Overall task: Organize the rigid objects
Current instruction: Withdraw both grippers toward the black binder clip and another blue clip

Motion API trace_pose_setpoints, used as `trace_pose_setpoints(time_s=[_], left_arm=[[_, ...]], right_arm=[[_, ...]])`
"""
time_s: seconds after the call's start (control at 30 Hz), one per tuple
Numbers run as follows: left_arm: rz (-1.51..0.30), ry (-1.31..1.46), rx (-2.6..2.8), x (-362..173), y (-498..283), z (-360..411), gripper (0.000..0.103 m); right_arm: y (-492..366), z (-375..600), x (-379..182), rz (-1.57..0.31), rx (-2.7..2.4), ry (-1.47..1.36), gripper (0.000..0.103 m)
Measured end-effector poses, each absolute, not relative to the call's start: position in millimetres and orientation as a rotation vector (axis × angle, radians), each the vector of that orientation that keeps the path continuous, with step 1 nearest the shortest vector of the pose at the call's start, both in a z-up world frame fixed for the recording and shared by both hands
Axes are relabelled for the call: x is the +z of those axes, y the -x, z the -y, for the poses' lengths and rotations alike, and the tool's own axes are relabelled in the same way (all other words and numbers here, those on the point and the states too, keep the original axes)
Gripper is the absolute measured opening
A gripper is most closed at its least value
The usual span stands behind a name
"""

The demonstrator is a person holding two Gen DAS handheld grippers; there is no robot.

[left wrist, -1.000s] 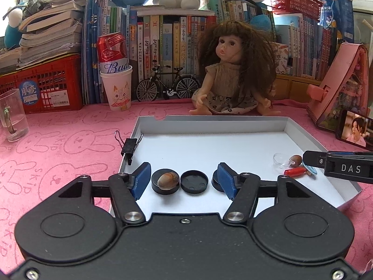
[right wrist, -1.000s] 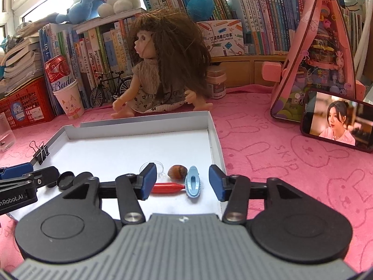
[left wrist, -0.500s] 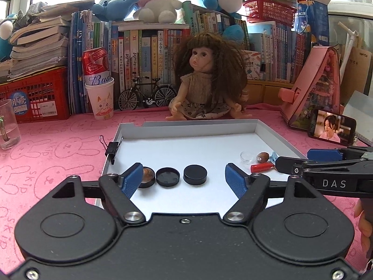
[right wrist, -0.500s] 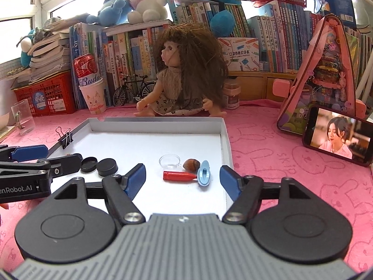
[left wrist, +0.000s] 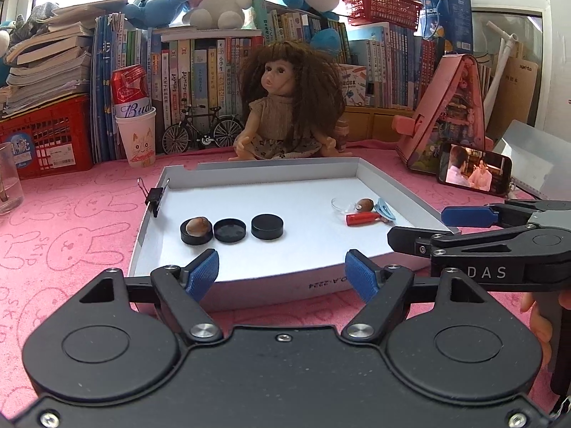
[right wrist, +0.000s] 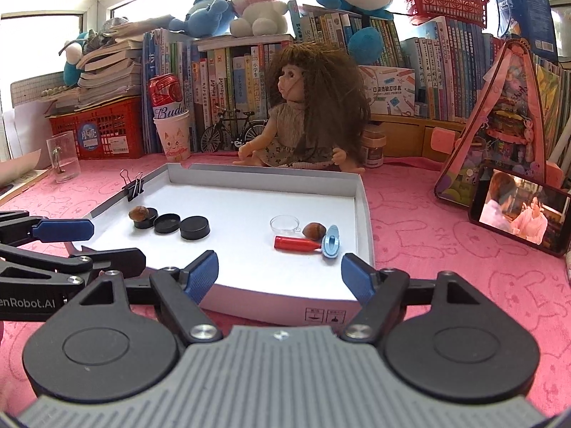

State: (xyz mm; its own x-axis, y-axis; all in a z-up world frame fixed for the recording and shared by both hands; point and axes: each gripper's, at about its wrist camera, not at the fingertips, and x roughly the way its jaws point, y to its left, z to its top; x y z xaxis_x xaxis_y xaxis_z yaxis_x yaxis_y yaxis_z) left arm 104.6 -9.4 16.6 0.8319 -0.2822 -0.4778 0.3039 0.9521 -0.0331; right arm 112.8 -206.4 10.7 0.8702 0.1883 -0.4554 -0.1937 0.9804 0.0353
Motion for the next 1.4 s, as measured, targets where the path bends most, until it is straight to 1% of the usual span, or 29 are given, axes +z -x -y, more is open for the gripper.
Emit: trace_pose_setpoints(time_s=[0.13, 0.7, 0.97, 1.13, 1.4], left_arm=[[-0.503, -0.057, -0.326, 14.5, -95.0, 10.9, 0.076], [-0.551, -0.042, -0.341, -1.9, -71.0, 2.4, 0.076], [-0.572, -0.032, -0.368, -6.1, -61.0, -0.1, 0.068], [-0.577, -0.023, -0.394, -5.0, -57.0, -0.9, 0.057], [-0.580, -0.020, -0.374, -5.1, -63.1, 1.8, 0.055]], right_arm=[[-104.0, 205.3, 9.4, -0.466, 0.213, 0.027, 0.087], [-73.2, 206.3, -4.1, -0.464, 0.238, 0.029, 0.088], [-57.4, 207.0, -9.3, -0.455, 0.248, 0.037, 0.089], [-47.5, 206.6, -9.2, -0.443, 0.257, 0.060, 0.090], [-37.6, 206.2, -12.5, -0.457, 0.270, 0.078, 0.090]])
